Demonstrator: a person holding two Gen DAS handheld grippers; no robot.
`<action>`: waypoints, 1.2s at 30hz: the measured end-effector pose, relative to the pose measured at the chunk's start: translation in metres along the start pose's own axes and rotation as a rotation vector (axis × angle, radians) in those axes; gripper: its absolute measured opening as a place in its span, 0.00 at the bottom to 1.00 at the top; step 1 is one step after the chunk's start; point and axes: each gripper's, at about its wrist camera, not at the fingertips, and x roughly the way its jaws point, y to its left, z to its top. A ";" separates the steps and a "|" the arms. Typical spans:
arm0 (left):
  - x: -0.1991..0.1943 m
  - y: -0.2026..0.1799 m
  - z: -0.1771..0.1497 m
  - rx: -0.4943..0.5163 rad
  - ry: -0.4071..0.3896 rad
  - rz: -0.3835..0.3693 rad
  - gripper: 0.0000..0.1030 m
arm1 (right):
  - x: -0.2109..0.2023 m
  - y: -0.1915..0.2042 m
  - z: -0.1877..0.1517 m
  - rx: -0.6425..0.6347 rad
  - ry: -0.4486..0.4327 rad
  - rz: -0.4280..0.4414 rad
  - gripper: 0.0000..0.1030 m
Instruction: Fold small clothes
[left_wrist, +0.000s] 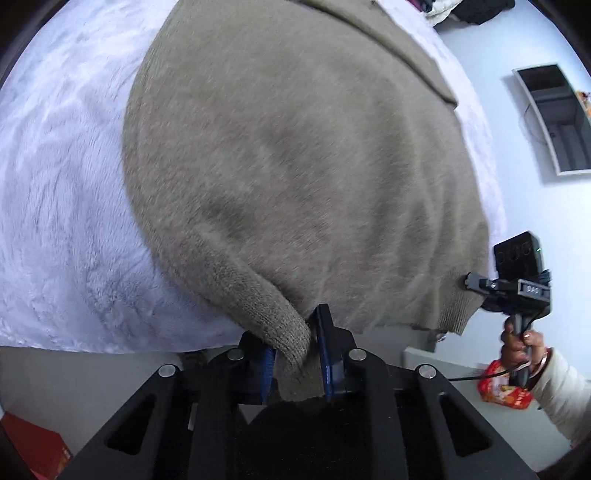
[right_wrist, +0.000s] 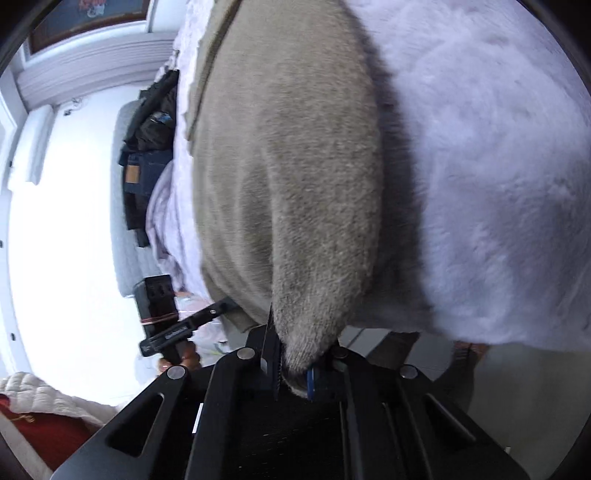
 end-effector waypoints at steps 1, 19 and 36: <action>-0.006 -0.003 0.003 -0.002 -0.011 -0.022 0.21 | 0.000 0.003 0.001 0.004 -0.010 0.031 0.10; -0.118 -0.005 0.127 0.066 -0.216 -0.238 0.21 | -0.042 0.124 0.061 -0.072 -0.298 0.303 0.10; -0.097 -0.006 0.319 0.007 -0.396 0.031 0.21 | -0.031 0.144 0.284 -0.074 -0.230 0.231 0.10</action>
